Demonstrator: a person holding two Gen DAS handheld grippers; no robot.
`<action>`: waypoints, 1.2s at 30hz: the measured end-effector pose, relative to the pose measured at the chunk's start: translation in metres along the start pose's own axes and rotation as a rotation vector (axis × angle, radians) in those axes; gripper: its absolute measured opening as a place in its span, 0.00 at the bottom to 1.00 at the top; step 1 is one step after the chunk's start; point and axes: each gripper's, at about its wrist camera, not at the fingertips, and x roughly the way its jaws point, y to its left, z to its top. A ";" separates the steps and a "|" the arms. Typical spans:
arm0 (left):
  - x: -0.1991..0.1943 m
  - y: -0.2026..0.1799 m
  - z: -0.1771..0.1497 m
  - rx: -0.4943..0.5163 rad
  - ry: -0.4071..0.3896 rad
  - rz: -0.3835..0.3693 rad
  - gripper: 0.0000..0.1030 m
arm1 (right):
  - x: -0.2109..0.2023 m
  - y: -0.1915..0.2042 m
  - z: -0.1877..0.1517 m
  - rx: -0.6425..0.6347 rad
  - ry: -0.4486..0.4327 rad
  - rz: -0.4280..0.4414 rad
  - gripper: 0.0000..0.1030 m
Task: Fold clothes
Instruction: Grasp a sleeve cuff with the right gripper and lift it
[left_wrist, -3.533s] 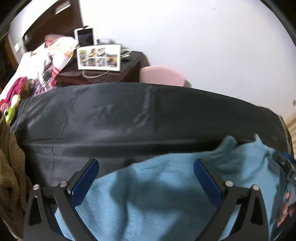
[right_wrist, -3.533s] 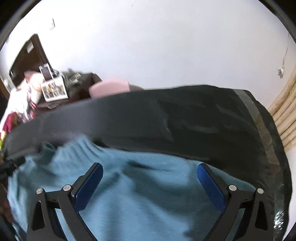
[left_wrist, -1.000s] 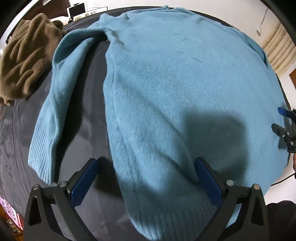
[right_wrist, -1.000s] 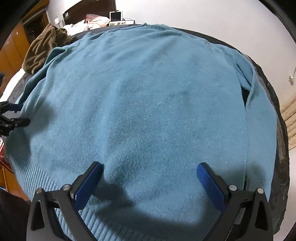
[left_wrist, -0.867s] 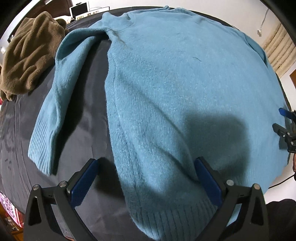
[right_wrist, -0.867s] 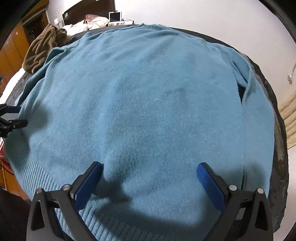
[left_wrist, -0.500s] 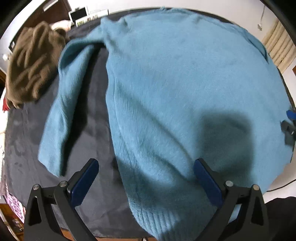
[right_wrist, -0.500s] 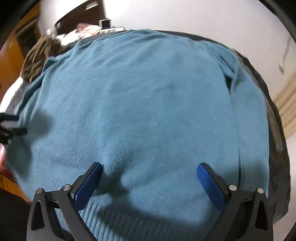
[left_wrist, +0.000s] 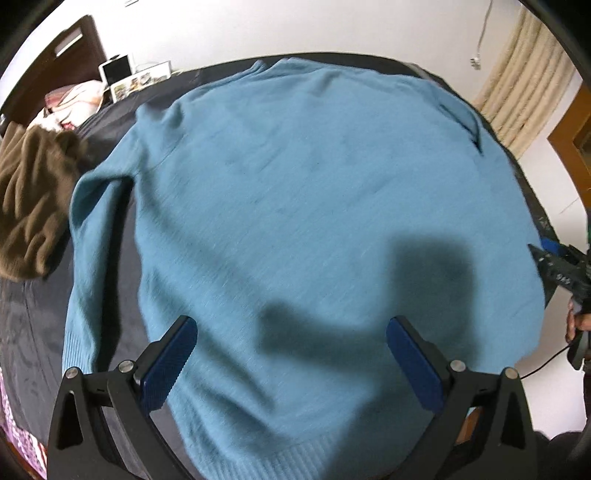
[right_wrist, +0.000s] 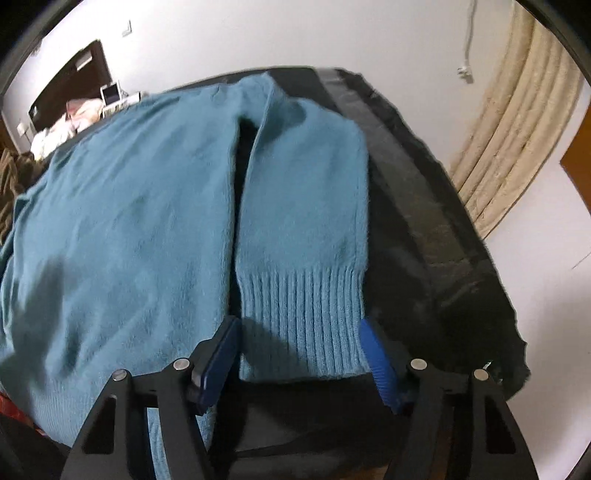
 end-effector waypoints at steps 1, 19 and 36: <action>0.002 0.000 0.006 0.004 -0.005 -0.006 1.00 | 0.002 0.003 0.001 -0.010 0.001 -0.008 0.68; 0.015 -0.006 0.029 0.027 0.000 -0.053 1.00 | -0.010 -0.013 0.004 0.109 0.064 0.020 0.25; 0.020 0.035 0.069 -0.113 -0.005 -0.159 1.00 | -0.128 0.010 0.088 0.497 -0.190 0.748 0.23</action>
